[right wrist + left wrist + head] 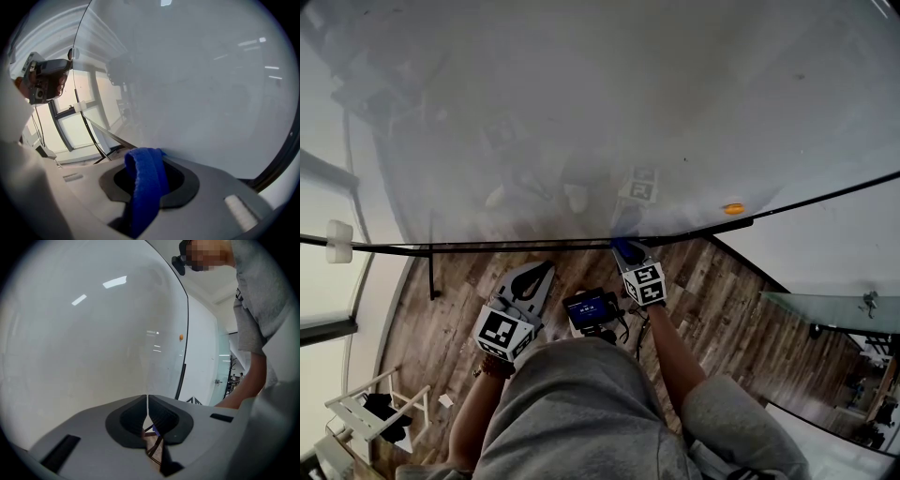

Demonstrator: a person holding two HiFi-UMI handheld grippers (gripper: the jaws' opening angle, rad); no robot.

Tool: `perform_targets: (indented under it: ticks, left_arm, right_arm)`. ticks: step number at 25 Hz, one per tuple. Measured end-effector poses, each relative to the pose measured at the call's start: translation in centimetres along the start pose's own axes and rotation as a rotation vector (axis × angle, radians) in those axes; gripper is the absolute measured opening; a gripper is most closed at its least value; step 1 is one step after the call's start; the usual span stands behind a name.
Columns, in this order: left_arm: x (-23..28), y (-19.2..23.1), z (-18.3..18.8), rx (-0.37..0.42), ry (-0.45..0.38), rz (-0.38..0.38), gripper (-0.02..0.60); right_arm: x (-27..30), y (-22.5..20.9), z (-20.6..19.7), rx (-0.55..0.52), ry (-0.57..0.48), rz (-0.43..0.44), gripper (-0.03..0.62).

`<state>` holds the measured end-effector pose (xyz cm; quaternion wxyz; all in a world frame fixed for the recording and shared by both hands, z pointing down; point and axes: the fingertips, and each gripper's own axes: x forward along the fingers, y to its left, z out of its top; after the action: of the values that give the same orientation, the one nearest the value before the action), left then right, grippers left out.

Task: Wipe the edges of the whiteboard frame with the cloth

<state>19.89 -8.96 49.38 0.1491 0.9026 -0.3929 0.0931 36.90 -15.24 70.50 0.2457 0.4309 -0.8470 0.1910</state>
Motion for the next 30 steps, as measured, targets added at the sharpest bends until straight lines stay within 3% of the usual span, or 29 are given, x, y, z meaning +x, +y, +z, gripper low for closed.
perform_targets:
  ticks: [23, 30]
  left_arm:
    - [-1.3, 1.7, -0.5, -0.01, -0.005, -0.044, 0.018]
    - [-3.0, 4.3, -0.7, -0.004, 0.003, -0.023, 0.018]
  right_arm:
    - [1.4, 2.3, 0.4, 0.012, 0.016, -0.011, 0.104]
    - [2.3, 3.3, 0.7, 0.049, 0.011, -0.031, 0.104]
